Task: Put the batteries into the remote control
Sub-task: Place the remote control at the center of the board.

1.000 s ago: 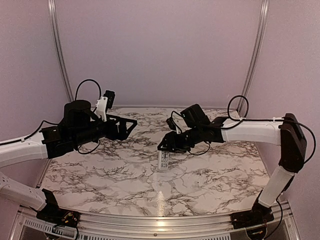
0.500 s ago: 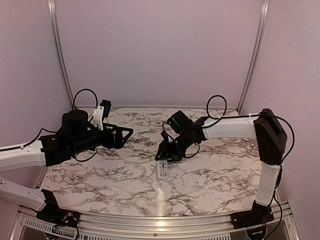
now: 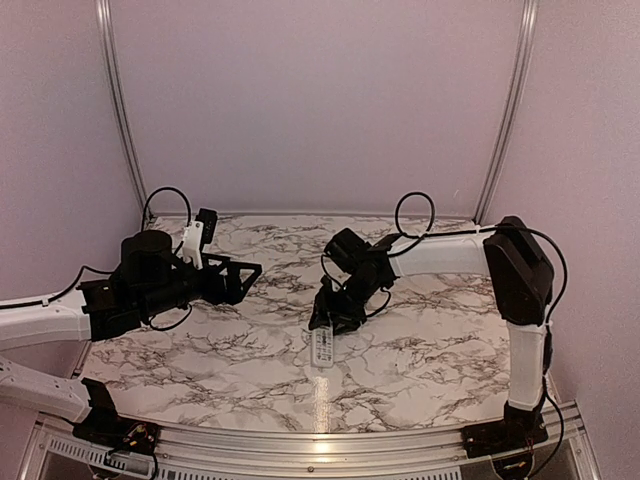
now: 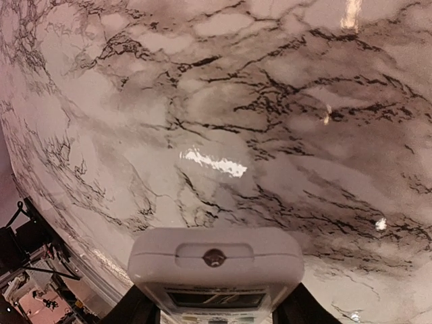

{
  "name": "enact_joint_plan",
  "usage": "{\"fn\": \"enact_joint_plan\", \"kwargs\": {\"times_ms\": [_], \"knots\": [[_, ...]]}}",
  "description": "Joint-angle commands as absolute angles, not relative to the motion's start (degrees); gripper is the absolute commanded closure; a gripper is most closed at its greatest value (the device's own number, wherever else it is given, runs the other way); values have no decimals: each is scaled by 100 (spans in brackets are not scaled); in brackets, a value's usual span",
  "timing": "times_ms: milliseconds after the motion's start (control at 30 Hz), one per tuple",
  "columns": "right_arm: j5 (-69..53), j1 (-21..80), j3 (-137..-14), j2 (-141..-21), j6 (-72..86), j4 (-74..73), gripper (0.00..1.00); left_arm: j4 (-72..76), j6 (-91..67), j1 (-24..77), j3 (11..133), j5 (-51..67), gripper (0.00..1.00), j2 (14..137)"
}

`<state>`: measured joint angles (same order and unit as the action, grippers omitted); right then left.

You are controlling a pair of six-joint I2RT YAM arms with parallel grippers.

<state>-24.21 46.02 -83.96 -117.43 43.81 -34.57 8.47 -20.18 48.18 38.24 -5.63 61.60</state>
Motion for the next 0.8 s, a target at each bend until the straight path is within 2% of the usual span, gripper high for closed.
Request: {"fn": "enact_joint_plan", "kwargs": {"times_ms": [0,533,600,767], "knots": [[-2545,4666,-8733,-11947,4669,-3813,58,1036,-1955,4751,3698,-587,1,5978],[-3122,4675,-8801,-12246,5129,-3868,51,1050,-2010,4702,3554,-618,1,5796],[-3143,4676,-8834,-12300,5137,-3948,45,1079,-2018,4699,3512,-621,1,5797],[-3227,4677,-8981,-12430,5139,-4031,43,1117,-2023,4696,3440,-638,1,5756]]}}
